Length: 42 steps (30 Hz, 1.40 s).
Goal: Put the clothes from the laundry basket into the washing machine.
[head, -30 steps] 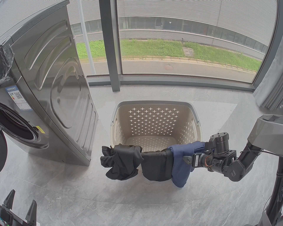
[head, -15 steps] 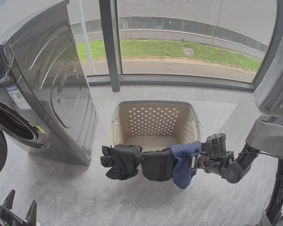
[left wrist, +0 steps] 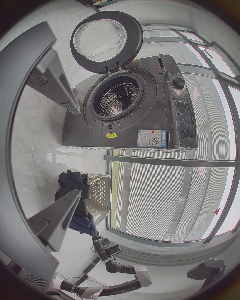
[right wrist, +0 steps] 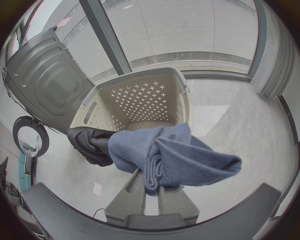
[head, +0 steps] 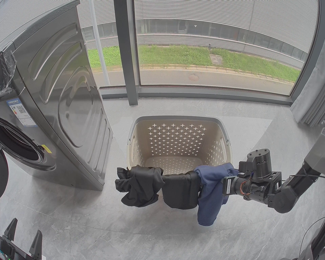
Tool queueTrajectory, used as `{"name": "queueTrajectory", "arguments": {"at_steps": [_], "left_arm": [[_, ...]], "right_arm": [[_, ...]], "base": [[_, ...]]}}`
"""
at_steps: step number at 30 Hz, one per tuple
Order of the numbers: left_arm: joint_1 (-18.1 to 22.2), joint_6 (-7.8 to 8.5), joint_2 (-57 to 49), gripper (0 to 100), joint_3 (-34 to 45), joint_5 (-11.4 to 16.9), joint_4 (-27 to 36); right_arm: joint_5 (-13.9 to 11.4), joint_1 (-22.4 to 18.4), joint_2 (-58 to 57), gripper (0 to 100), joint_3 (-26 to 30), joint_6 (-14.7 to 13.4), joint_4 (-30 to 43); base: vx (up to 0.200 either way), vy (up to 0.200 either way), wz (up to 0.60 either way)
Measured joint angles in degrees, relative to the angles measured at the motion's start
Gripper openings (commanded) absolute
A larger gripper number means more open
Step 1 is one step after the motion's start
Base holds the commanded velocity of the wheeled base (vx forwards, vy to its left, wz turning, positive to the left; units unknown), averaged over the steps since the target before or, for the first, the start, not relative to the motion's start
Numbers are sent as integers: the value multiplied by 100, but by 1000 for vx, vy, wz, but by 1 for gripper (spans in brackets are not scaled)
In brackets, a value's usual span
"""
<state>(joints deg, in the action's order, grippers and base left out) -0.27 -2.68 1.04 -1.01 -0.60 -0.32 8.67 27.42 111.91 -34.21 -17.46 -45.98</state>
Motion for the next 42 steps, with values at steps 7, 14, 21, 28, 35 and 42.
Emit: {"name": "queueTrajectory", "arguments": {"at_steps": [7,14,21,28,35,42], "left_arm": [[0,-2,0,100,0,0,5],[0,-2,0,100,0,0,5],[0,-2,0,100,0,0,2],[0,-2,0,100,0,2,2],[0,-5,0,100,0,0,7],[2,-22,0,100,0,-2,10]], "right_arm": [[4,56,-522,0,127,-5,282],[6,124,-763,0,85,-20,246],[55,315,-1527,0,152,-9,246],[57,640,-2583,0,201,106,228],[55,855,-3477,0,194,666,239],[-60,959,-3901,0,235,750,33]], "base": [[0,0,0],[0,0,0],[0,0,0],[0,0,0],[0,0,0],[-29,0,0]]}}
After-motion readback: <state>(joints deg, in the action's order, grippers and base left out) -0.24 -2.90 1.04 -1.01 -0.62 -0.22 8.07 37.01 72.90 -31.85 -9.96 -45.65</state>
